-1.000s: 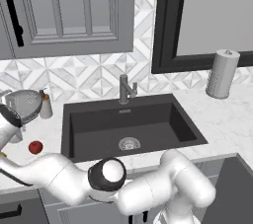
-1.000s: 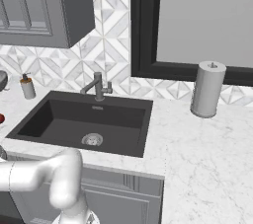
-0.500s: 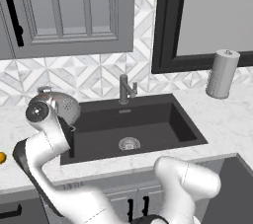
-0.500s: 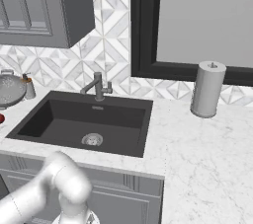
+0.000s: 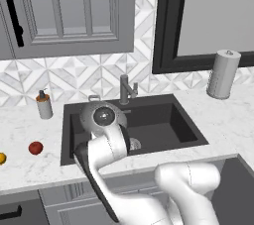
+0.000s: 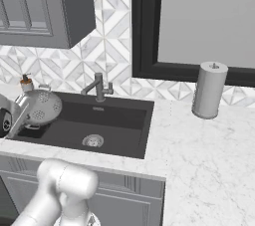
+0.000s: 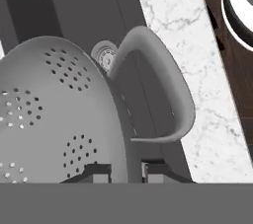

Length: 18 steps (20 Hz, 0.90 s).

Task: Put the colander in the sink, put the apple, tangerine in the colander, and turn on the sink faucet and pour water over the colander.

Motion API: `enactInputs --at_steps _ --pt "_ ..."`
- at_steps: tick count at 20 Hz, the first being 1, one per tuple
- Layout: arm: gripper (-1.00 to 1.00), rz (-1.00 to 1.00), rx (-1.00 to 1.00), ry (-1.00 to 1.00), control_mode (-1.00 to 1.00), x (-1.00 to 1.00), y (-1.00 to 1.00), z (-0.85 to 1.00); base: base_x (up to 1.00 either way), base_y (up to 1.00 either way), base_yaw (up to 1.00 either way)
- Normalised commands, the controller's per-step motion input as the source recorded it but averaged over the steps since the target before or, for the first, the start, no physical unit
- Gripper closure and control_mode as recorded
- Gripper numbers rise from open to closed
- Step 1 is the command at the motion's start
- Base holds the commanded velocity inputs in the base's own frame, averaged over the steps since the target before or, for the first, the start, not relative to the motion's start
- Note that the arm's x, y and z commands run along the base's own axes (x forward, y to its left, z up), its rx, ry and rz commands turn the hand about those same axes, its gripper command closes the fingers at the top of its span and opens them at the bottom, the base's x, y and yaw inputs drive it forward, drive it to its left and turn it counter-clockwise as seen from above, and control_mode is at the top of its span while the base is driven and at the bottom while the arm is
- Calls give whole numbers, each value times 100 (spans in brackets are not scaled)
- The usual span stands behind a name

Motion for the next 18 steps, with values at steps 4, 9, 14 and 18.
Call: enactInputs --at_steps 4,9,14,18 --pt "100 2 -2 28 -100 -33 -52 6 0 0 0" --pt "100 25 -15 18 -100 -37 -17 13 0 0 0" --pt "100 34 -9 6 -100 -32 -50 18 0 0 0" --pt "100 33 6 -7 -100 -24 -91 22 0 0 0"
